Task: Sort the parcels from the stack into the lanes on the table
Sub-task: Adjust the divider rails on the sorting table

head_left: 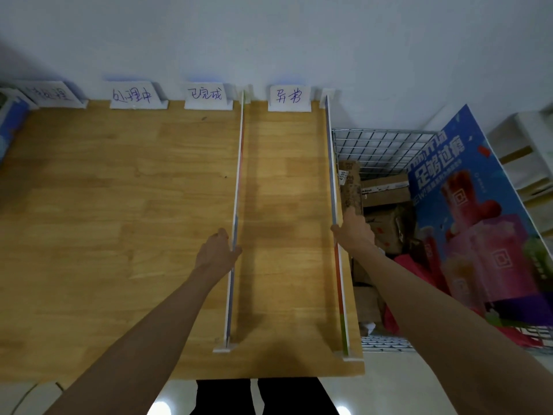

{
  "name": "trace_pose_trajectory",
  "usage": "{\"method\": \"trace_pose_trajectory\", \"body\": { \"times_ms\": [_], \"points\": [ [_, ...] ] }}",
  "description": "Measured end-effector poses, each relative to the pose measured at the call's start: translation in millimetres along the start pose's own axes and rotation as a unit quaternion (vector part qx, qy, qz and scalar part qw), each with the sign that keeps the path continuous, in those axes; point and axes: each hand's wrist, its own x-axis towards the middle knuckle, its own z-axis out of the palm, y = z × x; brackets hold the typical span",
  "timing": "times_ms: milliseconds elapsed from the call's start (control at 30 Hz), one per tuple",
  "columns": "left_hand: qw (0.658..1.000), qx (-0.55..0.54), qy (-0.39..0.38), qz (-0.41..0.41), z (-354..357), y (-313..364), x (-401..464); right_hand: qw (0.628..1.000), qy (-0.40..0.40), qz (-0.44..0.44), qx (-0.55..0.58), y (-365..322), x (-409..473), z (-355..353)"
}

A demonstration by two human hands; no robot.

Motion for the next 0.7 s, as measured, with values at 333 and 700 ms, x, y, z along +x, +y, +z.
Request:
{"method": "trace_pose_trajectory", "body": {
  "times_ms": [333, 700],
  "points": [
    [0.962, 0.144, 0.206, 0.106, -108.2, -26.8, -19.3, 0.962, 0.137, -0.215, -0.095, -100.2, -44.3, -37.7],
    [0.954, 0.158, 0.253, 0.03, -181.2, -161.8, -85.0, 0.926, 0.162, -0.316, -0.131, -237.2, -136.6, 8.0]
  ]
}}
